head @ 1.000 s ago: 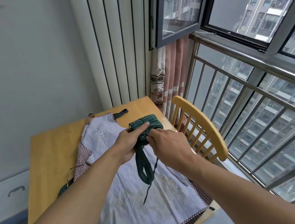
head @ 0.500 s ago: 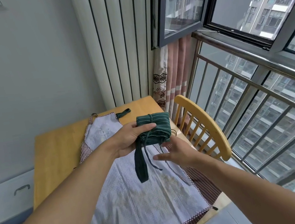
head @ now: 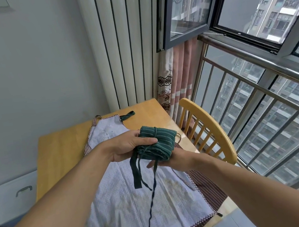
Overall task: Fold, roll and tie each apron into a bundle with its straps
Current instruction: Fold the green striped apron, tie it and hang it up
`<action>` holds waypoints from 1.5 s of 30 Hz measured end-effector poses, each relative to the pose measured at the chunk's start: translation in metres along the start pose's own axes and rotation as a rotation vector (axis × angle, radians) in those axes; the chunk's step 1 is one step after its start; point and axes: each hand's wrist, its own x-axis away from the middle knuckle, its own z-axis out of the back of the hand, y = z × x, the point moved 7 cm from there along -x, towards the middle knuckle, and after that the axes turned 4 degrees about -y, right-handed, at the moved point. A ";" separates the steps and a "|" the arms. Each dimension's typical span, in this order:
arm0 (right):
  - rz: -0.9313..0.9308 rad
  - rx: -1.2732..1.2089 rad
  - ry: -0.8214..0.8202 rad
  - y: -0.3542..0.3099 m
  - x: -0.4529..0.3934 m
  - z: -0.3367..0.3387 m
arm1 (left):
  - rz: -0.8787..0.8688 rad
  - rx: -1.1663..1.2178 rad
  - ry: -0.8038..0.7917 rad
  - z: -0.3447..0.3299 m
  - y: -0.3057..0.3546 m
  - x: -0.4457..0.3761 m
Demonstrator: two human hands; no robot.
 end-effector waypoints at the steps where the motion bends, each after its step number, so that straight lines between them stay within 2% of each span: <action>1: -0.059 -0.081 -0.035 0.001 0.001 -0.002 | 0.002 -0.002 -0.009 -0.001 0.000 0.001; 3: -0.165 -0.170 -0.164 0.003 0.008 -0.009 | -0.005 0.003 -0.016 -0.001 0.000 0.002; 5: -0.189 -0.168 -0.272 0.004 0.010 -0.019 | -0.008 0.009 0.002 0.003 0.000 0.001; 10: -0.121 -0.248 -0.362 -0.002 0.011 -0.038 | -0.009 0.031 0.016 0.014 -0.004 0.003; 14: -0.181 -0.453 -0.296 0.018 0.014 -0.029 | 0.046 -0.017 -0.064 0.015 -0.010 0.008; 18: -0.250 -0.352 -0.172 0.020 0.006 -0.004 | 0.162 -0.216 -0.155 0.009 -0.023 0.007; 21: -0.333 -0.368 -0.056 0.006 -0.005 0.019 | 0.240 -0.308 -0.232 0.002 -0.034 0.003; 25: -0.325 -0.196 -0.007 -0.024 -0.014 0.044 | 0.321 -0.418 -0.066 0.011 -0.042 -0.005; 27: -0.287 -0.075 0.105 -0.040 -0.014 0.062 | 0.368 -0.475 0.059 0.023 -0.050 -0.007; 28: -0.261 -0.017 0.155 -0.048 -0.013 0.069 | 0.357 -0.427 0.131 0.028 -0.053 -0.008; 31: -0.157 0.061 0.214 -0.069 -0.004 0.069 | 0.226 -0.065 0.339 0.038 -0.054 -0.010; 33: -0.101 0.080 0.234 -0.071 0.002 0.059 | 0.148 0.107 0.407 0.043 -0.050 -0.009; 36: -0.115 -0.034 0.359 -0.046 0.007 0.052 | 0.113 0.222 0.364 0.043 -0.047 -0.004; 38: -0.161 -0.277 0.442 -0.023 0.012 0.055 | 0.109 0.267 0.329 0.042 -0.046 0.000; 40: -0.157 -0.489 0.418 -0.010 0.016 0.050 | 0.085 0.300 0.316 0.039 -0.045 0.001; 45: -0.162 -0.553 0.312 -0.003 0.022 0.024 | -0.081 0.371 0.351 0.030 -0.039 -0.010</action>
